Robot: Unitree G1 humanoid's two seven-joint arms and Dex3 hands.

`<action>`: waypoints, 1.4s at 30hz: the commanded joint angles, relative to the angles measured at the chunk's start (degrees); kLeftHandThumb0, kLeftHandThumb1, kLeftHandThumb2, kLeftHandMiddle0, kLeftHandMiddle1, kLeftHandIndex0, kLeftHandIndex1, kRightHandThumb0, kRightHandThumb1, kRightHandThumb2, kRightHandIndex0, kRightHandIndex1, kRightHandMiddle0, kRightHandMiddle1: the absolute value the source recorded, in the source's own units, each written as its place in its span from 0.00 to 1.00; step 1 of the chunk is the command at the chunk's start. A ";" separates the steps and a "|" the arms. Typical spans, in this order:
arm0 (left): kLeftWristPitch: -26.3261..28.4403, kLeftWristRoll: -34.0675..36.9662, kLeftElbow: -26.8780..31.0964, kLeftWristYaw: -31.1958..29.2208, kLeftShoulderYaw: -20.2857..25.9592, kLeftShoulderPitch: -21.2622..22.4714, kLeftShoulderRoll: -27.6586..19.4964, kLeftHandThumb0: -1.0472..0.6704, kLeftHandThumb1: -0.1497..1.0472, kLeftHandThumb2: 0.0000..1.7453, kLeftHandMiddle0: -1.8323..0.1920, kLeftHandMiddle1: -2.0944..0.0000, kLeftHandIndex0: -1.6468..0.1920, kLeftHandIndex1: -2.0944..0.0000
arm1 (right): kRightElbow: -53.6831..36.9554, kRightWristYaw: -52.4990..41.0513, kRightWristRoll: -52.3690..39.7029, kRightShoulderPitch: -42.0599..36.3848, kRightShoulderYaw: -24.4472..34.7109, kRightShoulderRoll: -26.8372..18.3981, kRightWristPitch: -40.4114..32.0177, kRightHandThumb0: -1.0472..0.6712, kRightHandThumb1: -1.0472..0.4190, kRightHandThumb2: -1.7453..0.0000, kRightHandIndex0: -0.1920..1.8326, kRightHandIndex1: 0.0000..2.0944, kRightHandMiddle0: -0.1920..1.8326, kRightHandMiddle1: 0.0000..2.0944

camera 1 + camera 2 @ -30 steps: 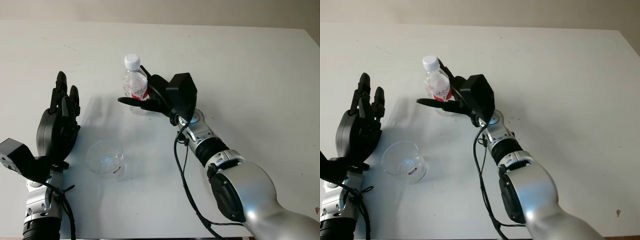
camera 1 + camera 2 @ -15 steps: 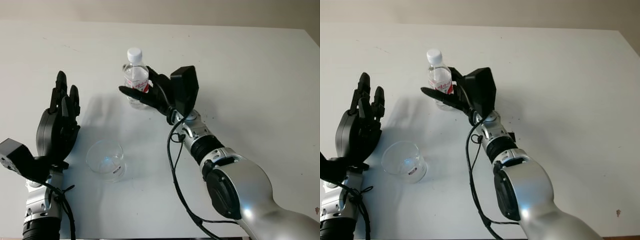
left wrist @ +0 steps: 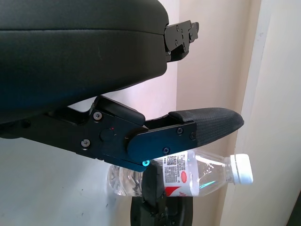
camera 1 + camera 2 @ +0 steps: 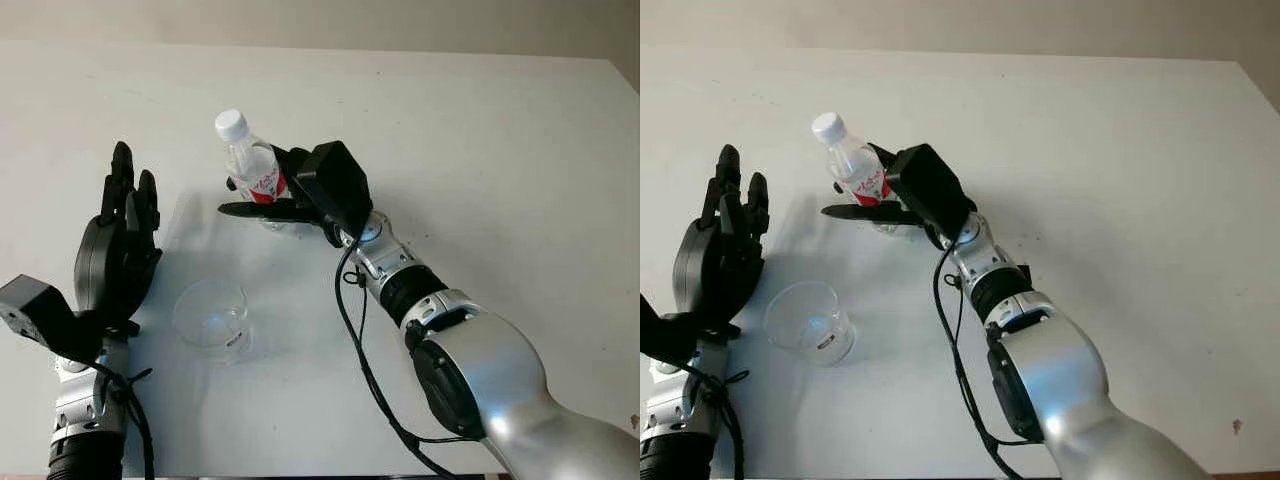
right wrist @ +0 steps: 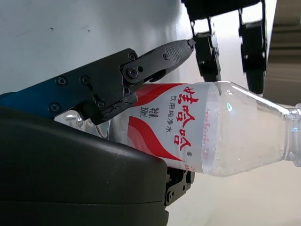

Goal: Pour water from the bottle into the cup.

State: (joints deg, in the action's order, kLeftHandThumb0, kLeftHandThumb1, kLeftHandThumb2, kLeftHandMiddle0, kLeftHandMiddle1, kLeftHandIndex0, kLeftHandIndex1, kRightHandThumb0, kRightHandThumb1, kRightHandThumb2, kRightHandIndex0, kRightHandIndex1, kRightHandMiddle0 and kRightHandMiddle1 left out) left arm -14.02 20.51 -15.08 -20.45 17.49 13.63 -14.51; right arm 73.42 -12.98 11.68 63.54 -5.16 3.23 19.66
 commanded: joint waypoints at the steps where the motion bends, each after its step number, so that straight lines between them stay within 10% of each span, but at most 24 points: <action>1: -0.32 -0.18 -0.09 0.11 -0.08 -0.22 0.41 0.16 1.00 0.35 1.00 1.00 1.00 1.00 | -0.16 0.21 0.53 -0.11 -0.47 -0.28 1.99 0.36 0.00 0.84 0.70 1.00 0.66 1.00; 16: -0.68 0.72 -0.38 -0.44 0.74 -0.85 0.81 0.17 1.00 0.35 1.00 0.99 1.00 1.00 | -3.87 4.54 2.90 2.02 -1.84 -6.28 6.05 0.40 0.00 0.94 0.61 1.00 0.59 1.00; 33: 0.20 0.21 1.16 0.89 0.31 -0.89 1.24 0.16 1.00 0.35 1.00 0.98 1.00 1.00 | -16.13 26.05 26.98 -0.57 -17.68 -18.34 23.88 0.55 0.04 0.93 0.65 1.00 0.48 1.00; 37: 0.35 0.39 1.53 1.18 0.19 -0.81 1.39 0.17 1.00 0.34 1.00 0.98 1.00 1.00 | -18.55 35.90 34.58 -0.46 -21.81 -19.95 25.89 0.55 0.30 0.53 0.66 1.00 0.50 1.00; 42: 0.50 0.18 1.76 1.32 0.02 -0.65 1.36 0.16 1.00 0.34 1.00 0.98 1.00 1.00 | -19.43 43.41 40.14 0.22 -25.47 -20.30 26.01 0.55 0.32 0.48 0.68 1.00 0.50 1.00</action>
State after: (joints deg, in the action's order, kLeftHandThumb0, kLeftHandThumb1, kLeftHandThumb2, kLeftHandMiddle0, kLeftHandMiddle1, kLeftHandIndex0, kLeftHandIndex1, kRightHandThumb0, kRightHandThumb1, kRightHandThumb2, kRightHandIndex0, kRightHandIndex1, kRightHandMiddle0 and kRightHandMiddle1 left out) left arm -13.61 20.86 -14.10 -19.26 17.66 13.57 -13.45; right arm 55.73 29.08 51.20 63.04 -29.93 -16.47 45.37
